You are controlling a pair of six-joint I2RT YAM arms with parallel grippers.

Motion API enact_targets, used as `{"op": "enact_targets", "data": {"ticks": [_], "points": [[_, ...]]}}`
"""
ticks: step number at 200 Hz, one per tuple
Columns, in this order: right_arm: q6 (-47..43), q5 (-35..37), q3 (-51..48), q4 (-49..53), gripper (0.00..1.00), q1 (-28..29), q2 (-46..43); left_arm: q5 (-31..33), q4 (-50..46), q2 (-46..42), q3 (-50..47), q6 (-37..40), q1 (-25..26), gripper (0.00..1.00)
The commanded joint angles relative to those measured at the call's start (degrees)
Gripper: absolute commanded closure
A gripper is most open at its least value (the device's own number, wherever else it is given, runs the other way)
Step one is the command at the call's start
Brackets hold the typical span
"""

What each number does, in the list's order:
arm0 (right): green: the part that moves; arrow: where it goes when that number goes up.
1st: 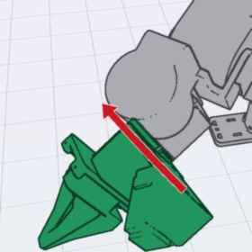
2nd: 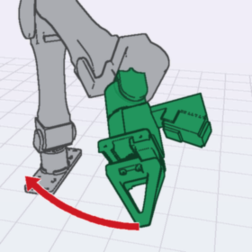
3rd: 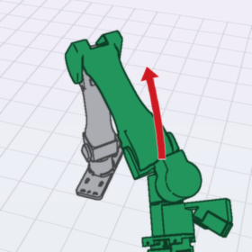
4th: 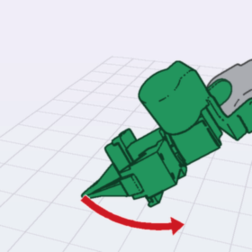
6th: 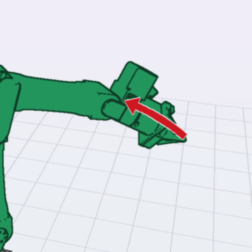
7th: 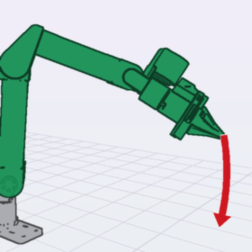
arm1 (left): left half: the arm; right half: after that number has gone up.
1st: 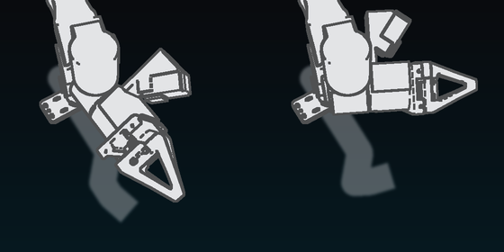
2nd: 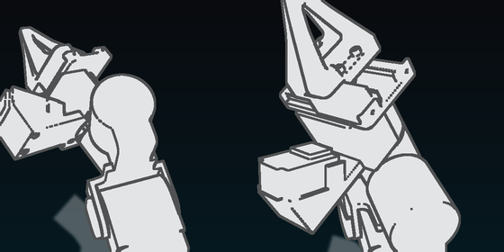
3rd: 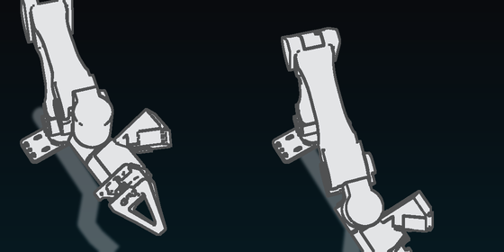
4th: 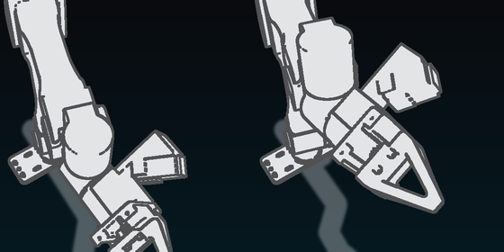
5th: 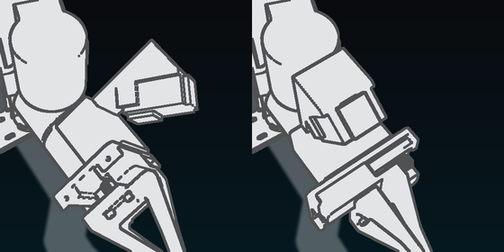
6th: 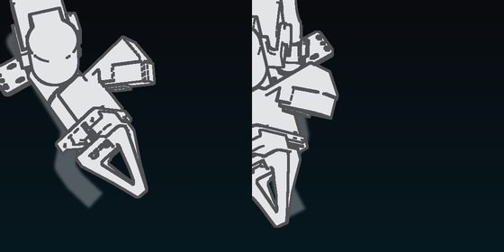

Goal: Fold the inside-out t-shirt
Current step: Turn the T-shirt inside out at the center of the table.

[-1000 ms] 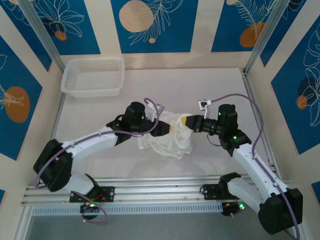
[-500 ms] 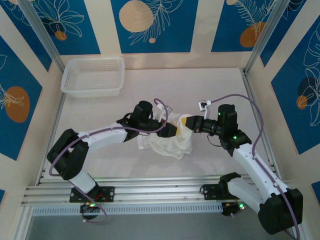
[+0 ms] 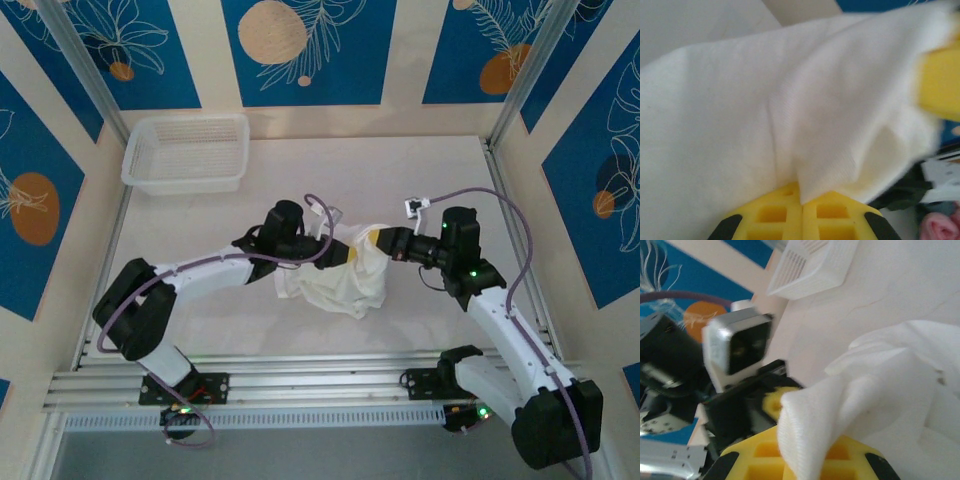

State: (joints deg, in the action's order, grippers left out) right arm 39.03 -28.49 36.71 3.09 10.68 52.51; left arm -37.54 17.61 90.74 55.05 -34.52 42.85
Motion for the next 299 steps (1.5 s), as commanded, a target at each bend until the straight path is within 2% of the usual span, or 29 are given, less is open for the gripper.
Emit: {"op": "enact_targets", "data": {"ticks": [1,17,33,47,74,94,114,130,144,156,171,194,209,221,228,234,249,257,276,287,299], "points": [[1.23,-2.05,-5.51,-1.06,0.88,-7.62,4.61,-5.69,8.55,-5.55,-0.35,-7.95,-2.21,1.0],[0.24,-6.21,-6.39,-0.17,0.77,-11.6,10.93,-6.36,4.84,-8.04,0.81,-6.27,-2.57,1.0],[0.15,-10.57,-3.83,2.35,0.7,-11.7,13.71,-5.66,-0.92,-9.83,1.81,-2.88,-2.6,1.0],[0.09,-8.08,-2.49,5.26,0.65,-11.22,10.48,-4.77,-3.2,-10.66,1.57,-1.14,-2.79,1.0],[-0.23,1.53,-1.7,11.57,0.52,-10.6,-2.57,-4.84,-3.96,-10.43,0.99,-0.72,-3.38,1.0],[-1.66,7.89,-1.14,14.02,0.54,-5.04,-10.39,-4.44,-4.83,-10.08,0.85,0.1,-3.48,1.0],[-3.77,17.45,0.32,15.96,0.62,6.57,-12.14,-4.47,-5.53,-9.47,1.15,0.65,-3.47,1.0],[-4.89,25.79,2.75,18.59,0.69,16.26,-8.86,-4.51,-6.21,-8.94,1.47,1.07,-3.47,1.0],[-4.87,31.32,5.31,20.54,0.7,22.47,-3.72,-4.38,-6.49,-8.78,1.49,1.17,-3.47,1.0],[-2.02,37.39,7.66,23.41,0.67,24.98,1.27,-4.17,-6.61,-8.57,1.4,1.3,-3.48,1.0],[4.4,42.49,10.84,28.0,0.61,24.59,7.46,-4.05,-6.73,-8.65,1.13,1.39,-3.48,1.0],[6.28,41.02,14.29,28.99,0.52,23.86,15.08,-3.88,-7.26,-9.15,0.53,1.78,-3.48,1.0],[5.19,36.29,14.38,26.0,0.42,23.86,18.03,-3.34,-8.29,-9.61,0.32,2.56,-3.48,1.0],[4.96,31.25,13.78,23.09,0.39,23.77,19.49,-2.95,-9.19,-9.83,0.26,3.18,-3.49,1.0],[5.08,28.3,12.94,20.92,0.4,23.78,19.9,-2.61,-9.34,-10.02,0.03,3.41,-3.49,1.0],[5.29,26.29,12.03,18.6,0.46,23.78,20.12,-2.18,-9.58,-10.14,-0.1,3.6,-3.52,1.0],[6.29,24.87,10.45,16.7,0.81,23.54,19.25,1.26,-12.36,-10.32,-0.14,4.1,-3.56,1.0],[6.34,25.29,9.97,16.43,0.92,23.2,17.53,5.36,-16.24,-10.17,0.29,4.2,-3.94,1.0],[4.62,24.79,8.28,14.21,1.0,21.93,10.98,13.44,-23.47,-8.82,-0.02,2.24,-6.75,1.0],[3.56,22.97,7.14,12.13,1.0,20.83,6.82,14.05,-23.75,-7.69,-1.92,0.38,-9.17,1.0],[2.93,19.0,5.76,8.87,1.0,19.13,2.96,11.73,-21.0,-6.16,-3.93,-0.2,-10.69,1.0]]}}
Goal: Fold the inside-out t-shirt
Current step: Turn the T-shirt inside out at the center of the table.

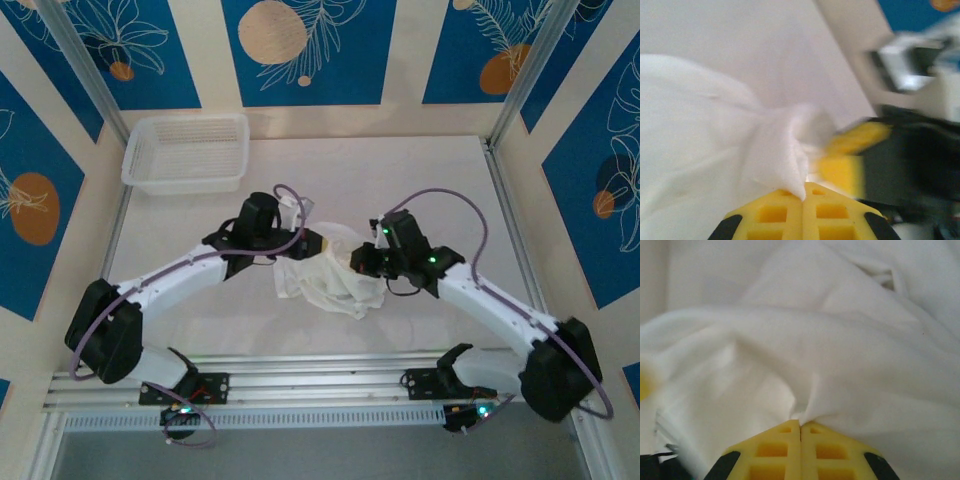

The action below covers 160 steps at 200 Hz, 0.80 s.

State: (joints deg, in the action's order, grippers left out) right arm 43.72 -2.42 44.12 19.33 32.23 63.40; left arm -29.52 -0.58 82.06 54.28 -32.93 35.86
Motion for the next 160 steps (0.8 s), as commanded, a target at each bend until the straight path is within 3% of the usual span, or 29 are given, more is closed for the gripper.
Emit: {"op": "enact_targets", "data": {"ticks": [1,28,61,73,95,119,145,160], "points": [[-1.74,-7.43,-1.79,-7.77,1.0,-2.6,-8.24,3.52,-2.61,2.64,-3.28,-1.79,-3.74,1.0],[-0.42,-14.95,-5.61,-17.17,1.0,-5.31,-13.38,0.45,1.92,5.74,-5.5,-2.68,-3.6,1.0],[-1.23,-14.23,-9.36,-20.68,1.0,-5.42,-15.97,1.83,2.6,5.25,-7.56,-3.71,-3.86,0.92],[-1.27,-13.79,-10.06,-19.77,1.0,-5.42,-16.51,3.13,0.2,3.87,-7.21,-2.3,-3.95,0.82],[-3.08,-14.13,-11.02,-17.83,1.0,-4.11,-17.23,4.2,-4.0,0.07,-5.78,1.9,-3.95,0.52],[-5.14,-12.97,-11.31,-14.79,1.0,-2.15,-17.77,2.9,-6.8,-5.58,-3.68,7.5,-3.74,0.4],[-4.18,-12.22,-12.39,-16.22,1.0,-2.17,-18.48,3.59,-11.34,-9.16,-0.95,16.46,-1.3,0.35],[-4.41,-12.09,-11.98,-16.13,1.0,-2.17,-18.41,5.55,-14.31,-9.27,0.52,23.52,2.22,0.42]]}}
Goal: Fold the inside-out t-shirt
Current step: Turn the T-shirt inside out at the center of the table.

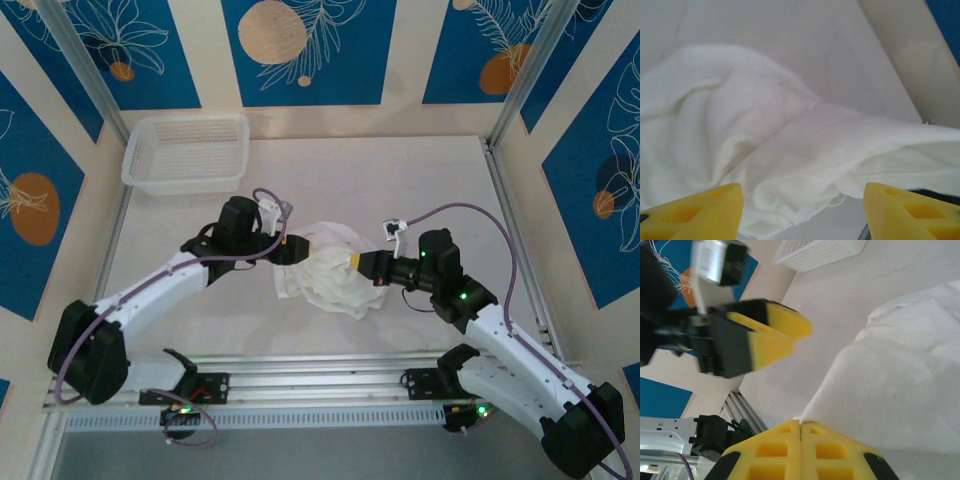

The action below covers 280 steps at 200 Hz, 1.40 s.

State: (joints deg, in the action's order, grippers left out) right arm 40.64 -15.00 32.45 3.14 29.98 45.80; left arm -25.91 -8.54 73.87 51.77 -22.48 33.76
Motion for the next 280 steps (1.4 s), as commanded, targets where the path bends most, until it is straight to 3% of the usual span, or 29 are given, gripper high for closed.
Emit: {"op": "enact_targets", "data": {"ticks": [1,23,39,49,66,86,124,155,190,235,257,265,280], "points": [[-1.34,0.5,-0.25,0.05,1.0,0.08,-0.76,2.15,-6.55,-1.0,3.14,13.6,4.57,0.43],[-2.19,0.27,1.04,1.04,1.0,0.08,-0.43,7.87,-8.58,1.4,4.96,17.91,8.72,0.65],[-2.71,-0.18,1.85,1.85,1.0,0.08,-0.14,8.71,-7.14,3.47,5.76,19.23,10.85,0.67],[-2.97,-0.48,2.27,2.29,1.0,0.08,-0.01,10.24,-5.8,4.87,6.14,19.7,12.18,0.6],[-3.28,-0.7,2.61,2.73,1.0,0.09,0.0,12.79,-3.67,7.1,6.55,20.88,13.71,0.4],[-3.29,-0.6,3.02,2.95,1.0,0.14,-0.01,18.04,-0.32,9.17,5.33,22.45,14.88,0.3],[-3.29,-0.41,3.7,3.8,1.0,0.08,0.53,33.23,1.13,12.96,6.45,25.35,18.27,0.27],[-3.2,-0.12,3.59,3.47,1.0,0.09,0.76,35.88,4.74,14.19,5.68,26.88,19.57,0.24],[-3.04,-0.99,4.14,3.44,1.0,0.07,1.29,43.19,9.34,14.46,4.52,25.81,19.71,0.23],[-2.9,-0.18,5.21,5.39,1.0,-0.55,1.49,45.08,12.29,14.94,4.68,26.86,19.72,0.23],[-2.17,1.44,5.65,8.17,1.0,-1.88,1.68,44.17,13.96,11.69,2.37,27.35,19.73,0.4],[-1.66,2.65,5.8,9.7,1.0,-2.62,1.83,43.59,14.22,10.14,1.42,27.5,19.65,0.55],[-0.81,3.0,6.05,11.74,1.0,-4.52,2.17,41.15,13.04,7.65,0.47,28.06,19.67,0.92]]}}
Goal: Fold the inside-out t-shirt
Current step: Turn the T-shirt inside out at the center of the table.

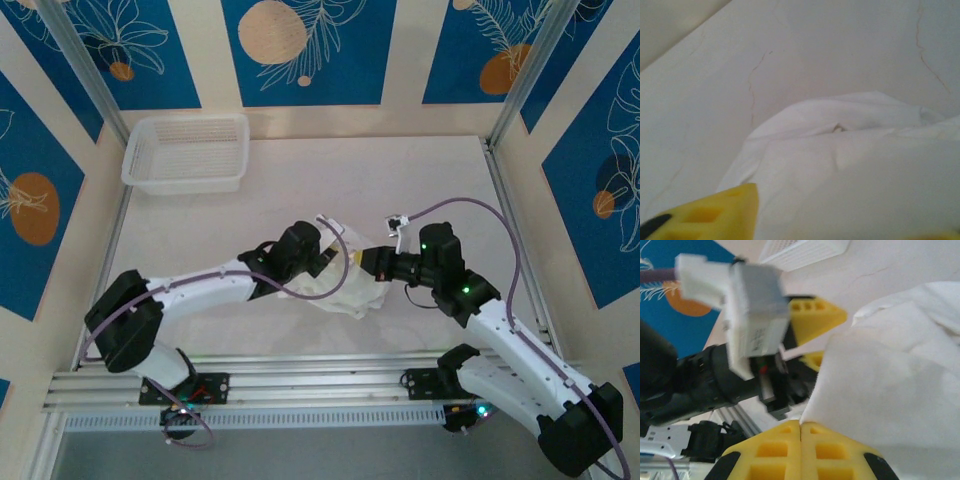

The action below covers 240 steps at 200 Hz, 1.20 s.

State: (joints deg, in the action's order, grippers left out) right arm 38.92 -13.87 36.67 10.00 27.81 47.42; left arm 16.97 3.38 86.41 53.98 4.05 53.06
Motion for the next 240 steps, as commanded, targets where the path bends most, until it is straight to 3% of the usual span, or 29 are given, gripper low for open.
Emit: {"op": "enact_targets", "data": {"ticks": [1,3,15,31,49,74,85,93,102,134,172,203,218,240], "points": [[0.99,1.84,1.83,4.95,1.0,-2.52,0.52,-1.92,1.03,-5.09,-1.75,1.5,0.37,0.94],[1.1,1.72,1.81,5.08,1.0,-2.75,0.62,-2.36,0.69,-5.39,-1.76,1.49,0.29,1.0],[1.67,0.98,1.58,5.38,1.0,-4.16,0.66,-6.5,-1.66,-7.27,-1.35,0.38,-0.28,1.0],[1.26,0.79,1.04,6.1,1.0,-5.71,0.83,-17.26,-5.41,-9.08,0.73,-4.96,-3.21,1.0],[-0.07,1.55,-0.22,7.81,1.0,-7.65,1.18,-33.92,-6.64,-9.29,2.95,-12.44,-8.38,1.0],[-0.07,-0.53,-1.32,8.68,1.0,-10.06,1.67,-45.5,-9.03,-7.33,6.52,-17.87,-12.0,1.0],[-0.73,0.77,-1.08,10.29,0.91,-9.97,1.88,-51.92,-9.67,-5.59,8.37,-20.48,-13.45,1.0],[-1.36,1.28,-0.68,11.48,0.78,-9.88,1.83,-55.25,-9.93,-4.25,9.62,-22.44,-14.21,1.0],[-1.88,1.22,-0.45,12.0,0.7,-9.73,1.21,-56.03,-10.93,-3.0,10.79,-23.97,-14.6,1.0],[-1.36,3.3,-5.38,5.02,0.58,-4.84,-4.91,-55.66,-13.17,-1.18,12.39,-24.65,-15.22,1.0],[-0.92,14.18,-13.37,-6.75,0.51,6.52,-10.07,-53.98,-13.74,-1.17,12.21,-25.12,-15.53,1.0],[-3.41,21.73,-16.57,-16.81,0.4,9.41,-6.29,-54.17,-13.24,-0.83,11.85,-25.34,-15.69,1.0],[-4.28,21.04,-16.99,-22.04,0.39,9.45,-3.41,-53.77,-13.59,-0.57,12.12,-25.58,-15.92,1.0],[-6.54,14.49,-15.52,-25.11,0.38,9.63,0.32,-53.19,-13.58,-0.22,12.09,-26.01,-16.27,1.0]]}}
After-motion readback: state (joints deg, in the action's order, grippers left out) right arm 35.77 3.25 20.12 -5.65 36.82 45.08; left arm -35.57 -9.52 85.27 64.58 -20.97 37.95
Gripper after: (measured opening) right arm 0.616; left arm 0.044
